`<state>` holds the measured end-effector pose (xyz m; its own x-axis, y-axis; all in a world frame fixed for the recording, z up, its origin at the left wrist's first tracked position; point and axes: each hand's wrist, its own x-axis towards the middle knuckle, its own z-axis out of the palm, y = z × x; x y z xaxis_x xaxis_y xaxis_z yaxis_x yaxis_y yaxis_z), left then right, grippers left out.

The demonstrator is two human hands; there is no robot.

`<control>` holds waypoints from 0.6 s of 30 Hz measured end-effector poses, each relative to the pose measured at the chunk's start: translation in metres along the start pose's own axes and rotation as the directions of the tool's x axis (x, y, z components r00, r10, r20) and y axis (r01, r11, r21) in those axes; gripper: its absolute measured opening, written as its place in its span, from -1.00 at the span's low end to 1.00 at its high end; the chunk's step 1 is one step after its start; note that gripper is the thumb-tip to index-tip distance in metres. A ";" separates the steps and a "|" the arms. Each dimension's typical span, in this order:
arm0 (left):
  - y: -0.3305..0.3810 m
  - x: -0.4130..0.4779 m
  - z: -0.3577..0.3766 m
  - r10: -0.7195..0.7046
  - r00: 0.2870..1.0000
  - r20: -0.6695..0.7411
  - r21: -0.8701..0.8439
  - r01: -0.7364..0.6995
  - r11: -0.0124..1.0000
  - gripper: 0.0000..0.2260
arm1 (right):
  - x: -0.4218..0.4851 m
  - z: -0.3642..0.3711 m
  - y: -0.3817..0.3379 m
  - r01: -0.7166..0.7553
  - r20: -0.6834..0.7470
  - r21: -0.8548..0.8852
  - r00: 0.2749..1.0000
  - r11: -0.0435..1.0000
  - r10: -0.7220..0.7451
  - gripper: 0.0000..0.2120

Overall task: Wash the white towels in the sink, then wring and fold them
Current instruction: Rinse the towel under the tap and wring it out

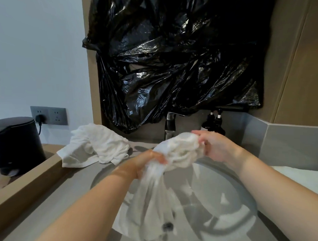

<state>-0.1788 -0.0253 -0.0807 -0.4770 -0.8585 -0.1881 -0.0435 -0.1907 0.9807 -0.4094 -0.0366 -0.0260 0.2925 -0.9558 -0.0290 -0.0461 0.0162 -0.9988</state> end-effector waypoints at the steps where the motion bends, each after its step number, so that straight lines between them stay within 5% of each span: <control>1: 0.000 -0.001 -0.004 -0.027 0.999 -0.016 0.053 0.028 0.998 -0.53 | 0.005 -0.003 0.003 -0.055 -0.062 0.028 0.996 0.998 0.057 -0.56; 3: -0.003 0.002 -0.011 -0.076 0.994 -0.081 0.167 0.089 0.982 -0.44 | 0.014 -0.001 0.001 -0.100 -0.138 0.125 0.983 0.987 0.117 -0.51; 7: -0.012 0.011 -0.016 -0.074 0.981 -0.179 0.240 0.116 0.964 -0.45 | 0.033 0.015 -0.026 0.001 -0.195 0.443 0.976 0.897 0.095 -0.81; 11: -0.016 0.017 -0.019 -0.055 0.961 -0.270 0.118 0.089 0.989 -0.42 | 0.042 0.028 -0.052 0.115 -0.210 0.657 0.977 0.745 0.035 -0.53; 18: -0.018 0.023 -0.008 0.064 0.958 -0.278 -0.011 -0.069 0.998 -0.47 | 0.046 0.034 -0.060 0.123 -0.235 0.577 0.972 0.808 0.020 -0.55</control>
<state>-0.1819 -0.0456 -0.1032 -0.2158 -0.9674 -0.1328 -0.0002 -0.1360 0.9907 -0.3607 -0.0715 0.0315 0.0589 -0.9975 -0.0392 0.5494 0.0652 -0.8330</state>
